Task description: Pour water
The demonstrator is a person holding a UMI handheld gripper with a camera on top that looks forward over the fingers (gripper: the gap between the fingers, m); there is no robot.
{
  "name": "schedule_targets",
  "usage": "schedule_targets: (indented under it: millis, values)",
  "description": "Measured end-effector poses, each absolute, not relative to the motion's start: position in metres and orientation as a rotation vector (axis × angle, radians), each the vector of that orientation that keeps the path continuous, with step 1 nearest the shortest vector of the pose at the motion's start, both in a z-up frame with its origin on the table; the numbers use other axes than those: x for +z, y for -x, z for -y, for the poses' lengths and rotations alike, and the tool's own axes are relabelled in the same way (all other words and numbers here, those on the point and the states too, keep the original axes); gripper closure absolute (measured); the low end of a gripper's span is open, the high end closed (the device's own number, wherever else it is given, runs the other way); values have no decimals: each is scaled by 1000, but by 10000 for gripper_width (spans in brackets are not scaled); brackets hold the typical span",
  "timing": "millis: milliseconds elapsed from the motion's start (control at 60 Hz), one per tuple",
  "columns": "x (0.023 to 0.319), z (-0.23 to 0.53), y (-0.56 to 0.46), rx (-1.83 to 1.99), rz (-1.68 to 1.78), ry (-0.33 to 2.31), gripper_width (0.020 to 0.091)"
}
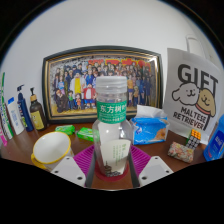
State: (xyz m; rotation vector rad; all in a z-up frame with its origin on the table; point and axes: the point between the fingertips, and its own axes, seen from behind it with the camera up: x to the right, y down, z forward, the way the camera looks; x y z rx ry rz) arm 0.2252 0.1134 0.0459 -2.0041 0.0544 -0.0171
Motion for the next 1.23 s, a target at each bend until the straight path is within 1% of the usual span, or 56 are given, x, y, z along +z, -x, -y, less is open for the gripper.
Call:
schedule_targets:
  millis: [33, 50, 117, 133, 150, 217, 367, 500, 733, 933, 1050, 1233]
  values:
    - [45, -111, -225, -15, -60, 2027, 532]
    - [45, -109, -225, -13, -63, 2039, 499]
    - [51, -99, -224, -12, -82, 2064, 301]
    - [55, -96, -224, -15, -86, 2065, 258]
    - [58, -93, -224, -19, -90, 2065, 234]
    - [71, -77, -223, -42, -91, 2072, 254]
    - [100, -22, -209, -82, -97, 2115, 244]
    - [133, 48, -178, -76, -98, 2151, 248]
    - [176, 171, -118, -98, -113, 2201, 246]
    - [198, 231, -88, -119, -90, 2191, 246]
    - [210, 247, -81, -138, -70, 2171, 251]
    - [218, 257, -75, -143, -70, 2162, 249]
